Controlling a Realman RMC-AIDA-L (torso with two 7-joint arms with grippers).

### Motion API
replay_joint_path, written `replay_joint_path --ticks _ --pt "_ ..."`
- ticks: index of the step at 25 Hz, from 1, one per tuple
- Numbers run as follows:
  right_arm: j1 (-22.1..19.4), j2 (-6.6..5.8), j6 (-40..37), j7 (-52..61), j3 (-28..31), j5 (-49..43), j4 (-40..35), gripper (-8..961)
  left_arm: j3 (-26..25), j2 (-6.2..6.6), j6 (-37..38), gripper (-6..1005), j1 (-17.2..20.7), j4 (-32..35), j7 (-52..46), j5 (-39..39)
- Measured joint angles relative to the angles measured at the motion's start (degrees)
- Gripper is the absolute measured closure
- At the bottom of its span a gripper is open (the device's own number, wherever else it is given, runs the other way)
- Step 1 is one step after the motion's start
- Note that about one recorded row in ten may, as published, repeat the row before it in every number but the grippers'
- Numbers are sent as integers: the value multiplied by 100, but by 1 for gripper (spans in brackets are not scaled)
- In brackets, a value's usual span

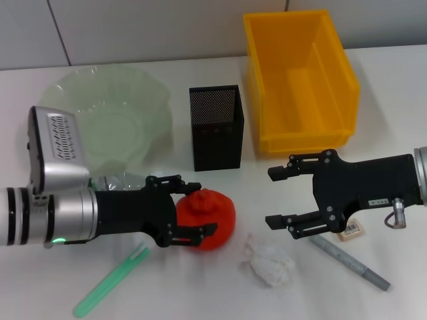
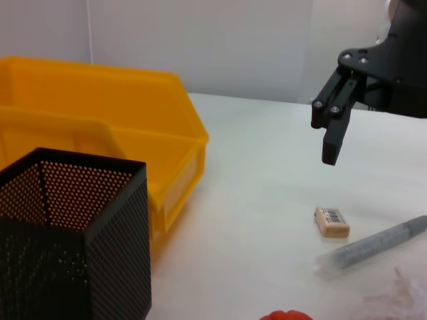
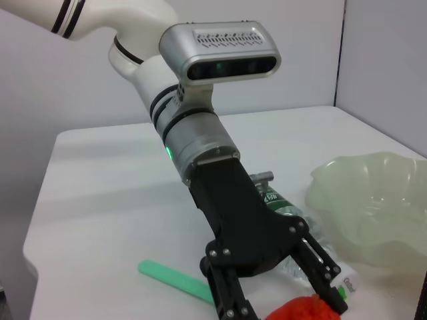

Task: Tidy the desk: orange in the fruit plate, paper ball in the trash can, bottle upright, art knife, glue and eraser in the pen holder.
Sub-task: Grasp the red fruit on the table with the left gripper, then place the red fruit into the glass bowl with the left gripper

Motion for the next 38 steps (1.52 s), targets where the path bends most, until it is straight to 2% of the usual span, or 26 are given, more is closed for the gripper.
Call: replay_joint_path --ticks 7,23,27,29,35,37,38 --pt "-5 0 -15 8 -7 -4 0 179 104 -2 -269 187 -7 -1 -64 -106" --pt "-9 0 -63 15 -5 -4 -5 182 332 -2 -383 568 16 56 -196 -92" --pt "-11 0 -69 25 46 -22 -3 182 381 0 -328 707 50 136 -197 -109" --pt "-25 -4 -54 26 67 -25 18 182 366 8 -219 776 101 246 -197 -118" --pt "-92 -9 -27 4 74 -76 40 183 328 48 162 842 333 712 -317 -275" --pt "-97 -8 -25 4 73 -110 42 184 342 52 283 872 577 1279 -516 -299" --pt "-97 -9 -24 4 73 -114 43 184 342 52 283 879 577 1279 -516 -299"
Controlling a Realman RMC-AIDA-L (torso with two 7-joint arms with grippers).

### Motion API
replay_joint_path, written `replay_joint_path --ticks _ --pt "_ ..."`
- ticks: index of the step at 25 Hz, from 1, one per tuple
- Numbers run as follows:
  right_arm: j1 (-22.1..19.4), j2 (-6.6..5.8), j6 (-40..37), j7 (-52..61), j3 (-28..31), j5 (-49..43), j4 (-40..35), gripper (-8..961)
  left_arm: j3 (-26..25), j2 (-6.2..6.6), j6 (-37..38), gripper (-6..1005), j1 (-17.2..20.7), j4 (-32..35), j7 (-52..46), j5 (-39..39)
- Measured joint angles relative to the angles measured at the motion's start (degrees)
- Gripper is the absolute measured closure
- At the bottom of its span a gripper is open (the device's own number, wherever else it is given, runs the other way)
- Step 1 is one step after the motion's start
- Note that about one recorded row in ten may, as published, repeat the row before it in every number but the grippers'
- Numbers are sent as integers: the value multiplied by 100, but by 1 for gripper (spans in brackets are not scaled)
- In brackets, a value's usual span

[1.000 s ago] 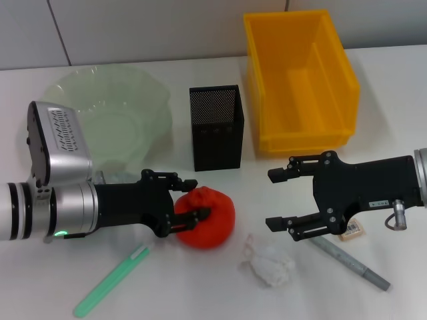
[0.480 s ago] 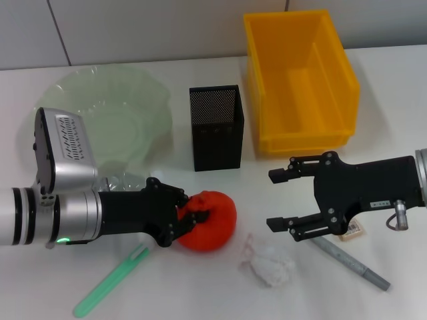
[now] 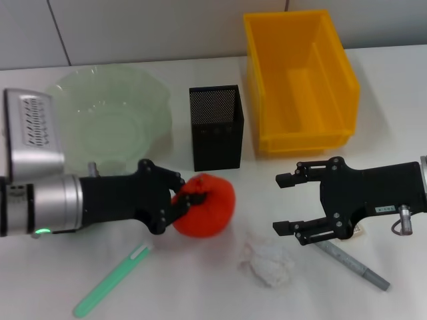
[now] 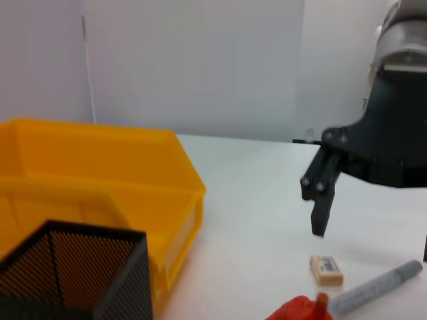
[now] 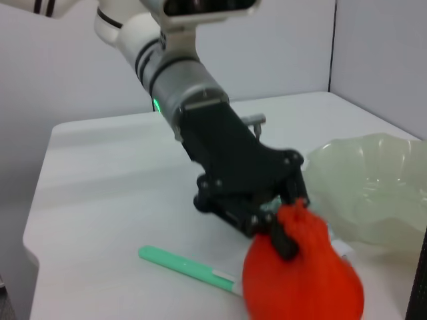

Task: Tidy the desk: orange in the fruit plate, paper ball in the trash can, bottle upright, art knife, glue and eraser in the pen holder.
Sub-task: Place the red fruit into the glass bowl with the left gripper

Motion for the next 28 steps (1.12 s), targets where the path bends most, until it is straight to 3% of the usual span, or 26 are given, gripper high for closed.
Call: replay_joint_path --ticks 7,10,14,19,21,28 --pt "1 2 8 -5 0 -2 18 185 -295 4 279 909 606 1342 -355 -119" --pt "0 9 10 -5 -16 -2 19 185 -507 -3 246 909 666 1459 -305 -248" --pt "1 17 10 -5 -55 -2 19 186 -813 -2 6 909 589 1336 -187 -408" --pt "1 18 -14 5 -65 -2 19 187 -841 -1 -380 910 482 1154 -66 -527" --pt "1 18 -29 7 -65 -2 19 187 -924 -1 -1000 910 240 727 166 -736" --pt "-12 18 -41 19 -56 -2 19 188 -1080 12 -1699 909 -44 87 565 -1270"
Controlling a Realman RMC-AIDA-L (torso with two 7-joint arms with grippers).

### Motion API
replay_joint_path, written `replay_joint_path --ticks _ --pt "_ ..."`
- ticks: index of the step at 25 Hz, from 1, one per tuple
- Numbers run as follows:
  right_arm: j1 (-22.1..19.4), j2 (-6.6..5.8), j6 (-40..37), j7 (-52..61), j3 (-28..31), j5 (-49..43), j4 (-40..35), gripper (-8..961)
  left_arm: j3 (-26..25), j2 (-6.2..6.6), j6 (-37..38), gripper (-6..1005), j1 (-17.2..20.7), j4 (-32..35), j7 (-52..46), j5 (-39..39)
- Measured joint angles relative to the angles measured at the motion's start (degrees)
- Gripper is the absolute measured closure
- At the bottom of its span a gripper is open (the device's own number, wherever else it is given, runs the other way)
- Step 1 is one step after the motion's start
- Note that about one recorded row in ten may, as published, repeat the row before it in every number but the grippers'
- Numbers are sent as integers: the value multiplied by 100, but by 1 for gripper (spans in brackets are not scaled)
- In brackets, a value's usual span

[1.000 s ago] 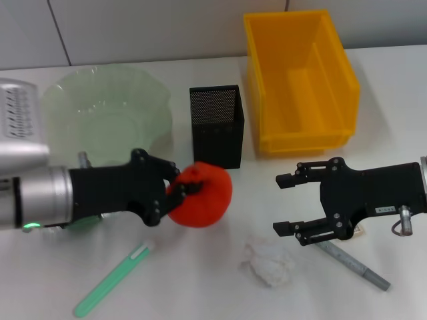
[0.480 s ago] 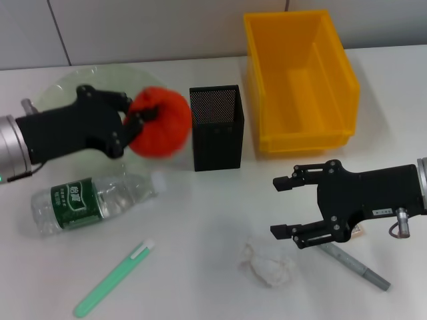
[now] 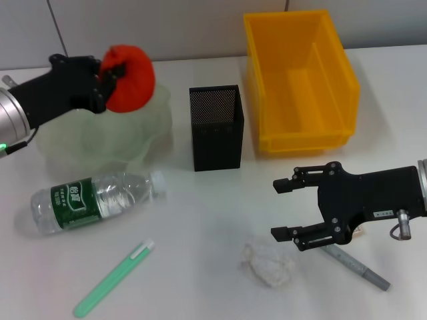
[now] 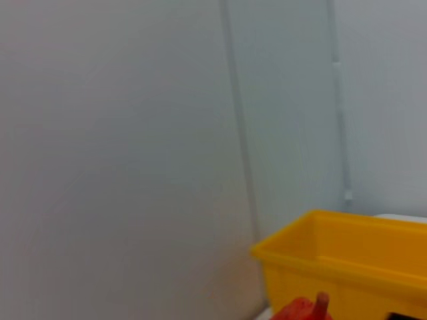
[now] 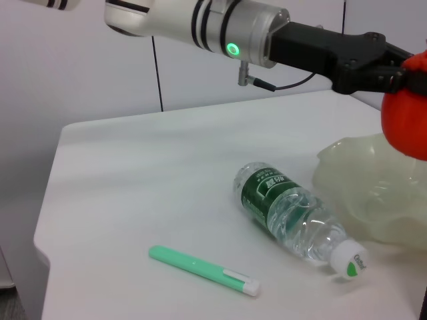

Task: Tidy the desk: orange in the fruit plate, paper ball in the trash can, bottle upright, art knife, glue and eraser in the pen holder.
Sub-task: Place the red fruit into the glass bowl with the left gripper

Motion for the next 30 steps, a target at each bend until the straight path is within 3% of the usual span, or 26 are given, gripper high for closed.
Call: replay_joint_path --ticks 6,28,30 --pt "-10 0 -3 3 16 0 0 189 -437 0 -266 905 -171 -502 322 -62" --pt "-52 0 -161 63 65 74 -54 193 -439 -27 -597 894 -314 -961 885 -149" --pt "-58 0 -161 65 65 74 -51 193 -417 -21 -586 831 -320 -989 952 -216"
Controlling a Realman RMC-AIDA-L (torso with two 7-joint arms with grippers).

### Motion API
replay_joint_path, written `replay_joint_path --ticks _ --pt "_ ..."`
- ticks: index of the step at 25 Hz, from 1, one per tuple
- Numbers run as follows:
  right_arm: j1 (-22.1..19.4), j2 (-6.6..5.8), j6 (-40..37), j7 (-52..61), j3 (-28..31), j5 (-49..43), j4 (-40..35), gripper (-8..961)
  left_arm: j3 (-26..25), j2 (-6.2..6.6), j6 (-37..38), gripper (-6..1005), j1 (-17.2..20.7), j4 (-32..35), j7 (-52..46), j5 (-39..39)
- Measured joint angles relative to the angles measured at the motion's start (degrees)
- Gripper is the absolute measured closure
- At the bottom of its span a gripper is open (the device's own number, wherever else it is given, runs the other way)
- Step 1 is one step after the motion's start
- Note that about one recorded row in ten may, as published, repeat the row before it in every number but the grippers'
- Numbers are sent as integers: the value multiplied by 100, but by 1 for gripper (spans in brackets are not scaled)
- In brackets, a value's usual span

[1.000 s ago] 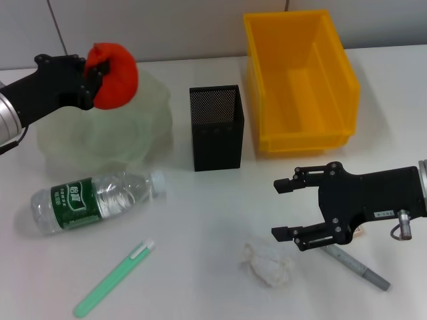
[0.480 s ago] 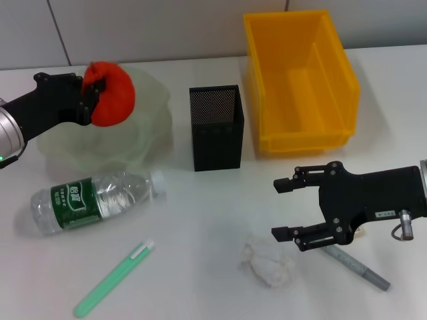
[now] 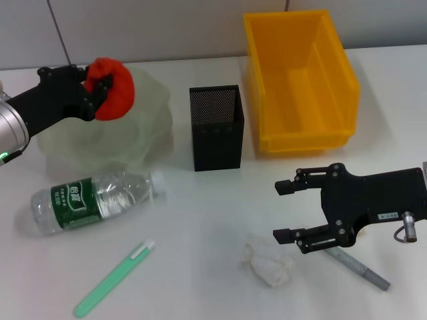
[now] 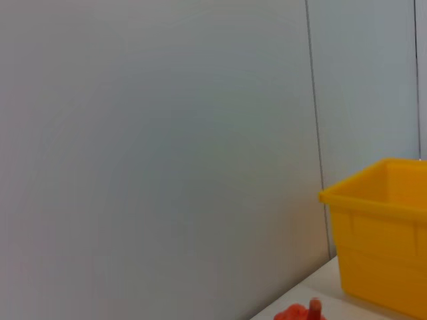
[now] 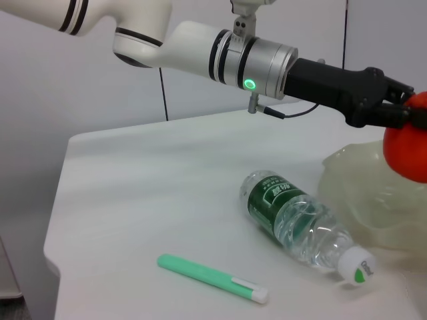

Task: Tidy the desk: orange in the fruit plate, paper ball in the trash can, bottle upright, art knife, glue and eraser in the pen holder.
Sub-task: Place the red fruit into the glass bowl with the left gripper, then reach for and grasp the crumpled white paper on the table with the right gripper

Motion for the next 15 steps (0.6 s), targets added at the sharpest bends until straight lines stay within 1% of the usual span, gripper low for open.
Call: replay_joint_path --ticks 1,5,12,15 --pt "0 0 0 0 0 0 1 193 8 2 4 800 -4 -9 20 -13" --pt "0 0 0 0 0 0 -2 194 26 8 -37 604 -50 -72 41 -17" --pt "0 0 0 -1 0 0 -2 195 -39 13 -108 372 -62 -102 1 -18" --pt "0 0 1 -12 0 0 2 195 -22 17 -78 306 -53 -87 -10 -18"
